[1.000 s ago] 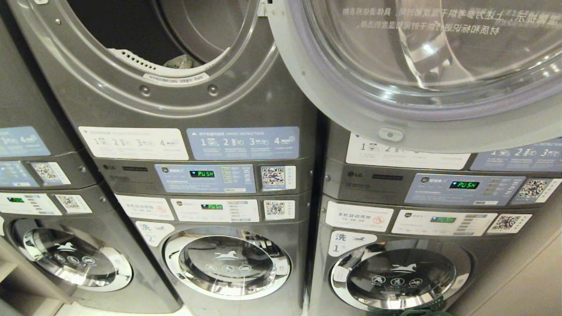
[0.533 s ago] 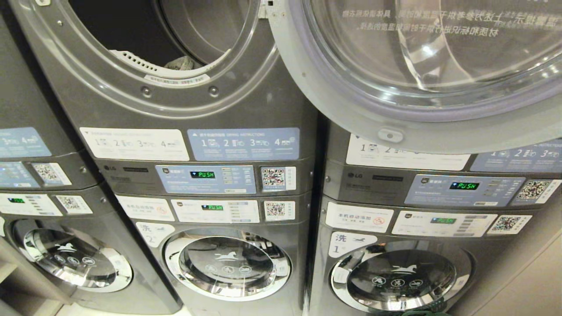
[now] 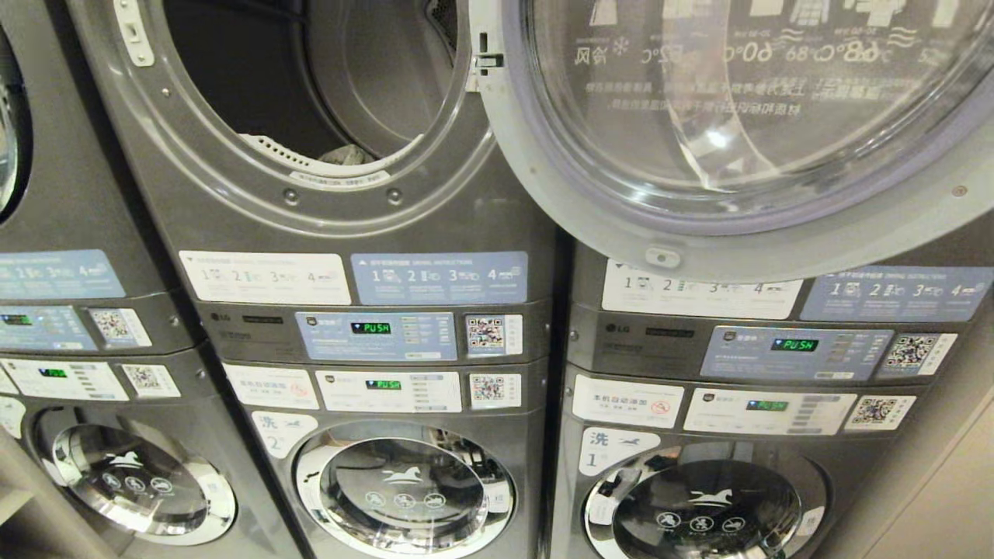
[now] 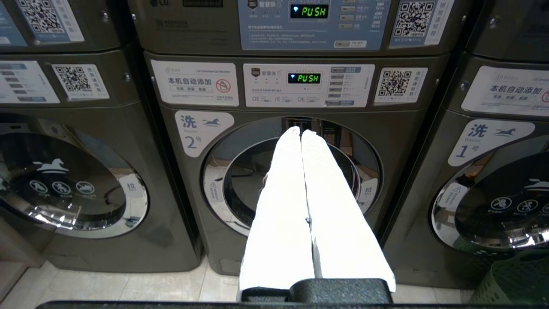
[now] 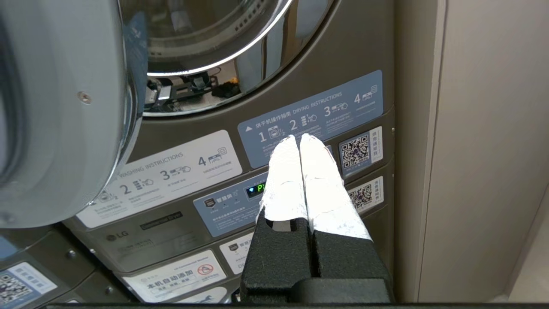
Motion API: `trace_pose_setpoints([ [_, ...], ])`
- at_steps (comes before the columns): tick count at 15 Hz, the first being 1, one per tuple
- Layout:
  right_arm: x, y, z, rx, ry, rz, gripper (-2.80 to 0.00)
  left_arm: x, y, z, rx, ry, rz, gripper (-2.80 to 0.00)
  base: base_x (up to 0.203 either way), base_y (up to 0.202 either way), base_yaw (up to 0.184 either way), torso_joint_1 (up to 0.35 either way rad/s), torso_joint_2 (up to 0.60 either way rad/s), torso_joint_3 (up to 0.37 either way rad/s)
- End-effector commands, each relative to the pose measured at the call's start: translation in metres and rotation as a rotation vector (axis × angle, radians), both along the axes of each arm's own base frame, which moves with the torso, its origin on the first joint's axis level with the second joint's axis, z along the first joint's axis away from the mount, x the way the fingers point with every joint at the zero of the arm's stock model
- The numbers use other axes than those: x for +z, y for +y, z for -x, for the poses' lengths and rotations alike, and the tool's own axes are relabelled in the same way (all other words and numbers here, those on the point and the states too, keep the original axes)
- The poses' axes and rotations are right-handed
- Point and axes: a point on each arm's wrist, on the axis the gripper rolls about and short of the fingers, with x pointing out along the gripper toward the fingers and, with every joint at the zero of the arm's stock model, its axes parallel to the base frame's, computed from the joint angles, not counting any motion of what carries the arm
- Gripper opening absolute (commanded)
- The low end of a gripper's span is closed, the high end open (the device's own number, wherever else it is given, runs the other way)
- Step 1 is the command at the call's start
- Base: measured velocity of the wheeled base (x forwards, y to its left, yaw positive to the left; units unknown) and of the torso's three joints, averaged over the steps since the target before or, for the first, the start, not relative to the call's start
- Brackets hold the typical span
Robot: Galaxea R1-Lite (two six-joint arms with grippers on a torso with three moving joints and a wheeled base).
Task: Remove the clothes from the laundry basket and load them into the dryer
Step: Close the dryer
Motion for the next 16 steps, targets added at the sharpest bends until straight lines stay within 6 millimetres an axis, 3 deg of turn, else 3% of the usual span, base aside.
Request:
trace_pose_setpoints([
  [1, 0.000, 0.000, -0.005, -0.004, 0.013, -0.002, -2.80, 0.000, 0.000, 0.000, 0.001, -0.004, 0.000, -2.80, 0.000, 0.000, 0.000, 0.009, 0.00, 0.205],
  [6, 0.007, -0.003, -0.060, -0.023, 0.017, -0.008, -2.80, 0.000, 0.000, 0.000, -0.002, -0.004, -0.001, -2.80, 0.000, 0.000, 0.000, 0.000, 0.00, 0.161],
  [9, 0.000, -0.010, -0.094, -0.055, 0.003, -0.036, -2.80, 0.000, 0.000, 0.000, 0.000, -0.004, 0.000, -2.80, 0.000, 0.000, 0.000, 0.001, 0.00, 0.014],
  [13, -0.006, -0.015, -0.114, -0.058, -0.002, -0.051, -2.80, 0.000, 0.000, 0.000, -0.002, -0.002, -0.003, -2.80, 0.000, 0.000, 0.000, 0.000, 0.00, 0.000],
  [16, -0.007, -0.015, -0.132, 0.035, -0.070, -0.045, -2.80, 0.000, 0.000, 0.000, -0.002, -0.002, -0.003, -2.80, 0.000, 0.000, 0.000, 0.000, 0.00, 0.000],
])
